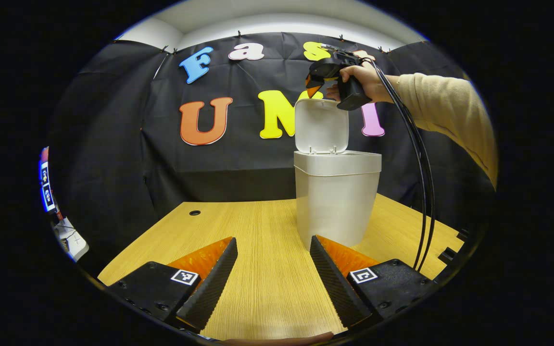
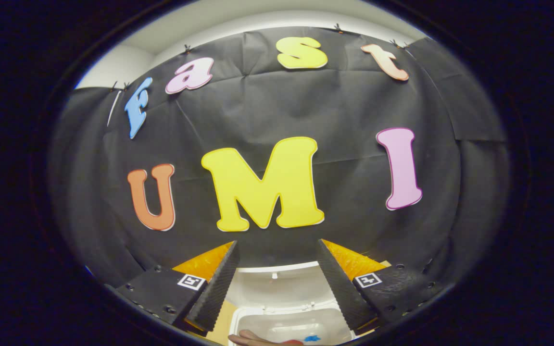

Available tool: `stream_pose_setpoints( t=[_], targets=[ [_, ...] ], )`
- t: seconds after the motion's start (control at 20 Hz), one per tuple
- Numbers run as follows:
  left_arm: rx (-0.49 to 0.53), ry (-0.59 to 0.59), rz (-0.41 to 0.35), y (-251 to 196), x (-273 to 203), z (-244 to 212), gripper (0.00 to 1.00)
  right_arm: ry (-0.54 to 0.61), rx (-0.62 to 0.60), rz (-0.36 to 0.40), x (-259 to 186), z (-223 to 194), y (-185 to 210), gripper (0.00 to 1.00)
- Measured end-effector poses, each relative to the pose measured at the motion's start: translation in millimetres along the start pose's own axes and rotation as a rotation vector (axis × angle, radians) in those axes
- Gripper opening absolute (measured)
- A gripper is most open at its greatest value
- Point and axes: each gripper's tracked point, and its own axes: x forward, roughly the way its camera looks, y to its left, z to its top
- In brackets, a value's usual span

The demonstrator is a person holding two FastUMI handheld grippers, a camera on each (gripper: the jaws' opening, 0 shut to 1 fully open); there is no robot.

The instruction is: Press the lid of the desktop garbage bin to open it, pick up the crumpled paper on the desktop and throw it into the bin, then pick up the pop can on the desktop and drop it into the bin, and finally close the garbage bin lid.

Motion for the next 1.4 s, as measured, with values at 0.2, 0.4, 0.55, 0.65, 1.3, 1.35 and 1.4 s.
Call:
stream_pose_setpoints(
  t=[0.2, 0.4, 0.55, 0.65, 1.3, 1.35, 1.4],
  targets=[
    [0.001, 0.003, 0.001, -0.9, -0.8, -0.1, 0.98, 0.009, -0.007, -0.014, -10.0, -5.1, 3.3, 0.96],
    [0.004, -0.015, 0.001, -2.1, -6.7, 5.9, 0.98, 0.042, -0.021, -0.013, -23.8, -12.2, 3.7, 0.94],
    [0.016, -0.032, 0.008, 1.6, -11.6, 10.6, 0.98, 0.085, -0.042, -0.011, -31.2, -26.1, -3.9, 0.96],
    [0.020, -0.034, 0.025, 6.8, -12.6, 10.1, 0.98, 0.134, -0.083, -0.031, -30.9, -45.0, -13.1, 0.96],
    [0.010, 0.002, 0.114, 37.2, -2.2, -1.9, 0.98, 0.330, -0.102, 0.065, -40.8, -122.7, 2.7, 0.95],
    [0.018, 0.002, 0.125, 39.5, -2.4, -2.0, 0.98, 0.339, -0.114, 0.057, -41.5, -126.2, 0.8, 0.95],
    [0.026, 0.003, 0.137, 42.3, -2.3, -2.2, 0.98, 0.355, -0.124, 0.054, -43.3, -131.0, -0.1, 0.96]
  ],
)
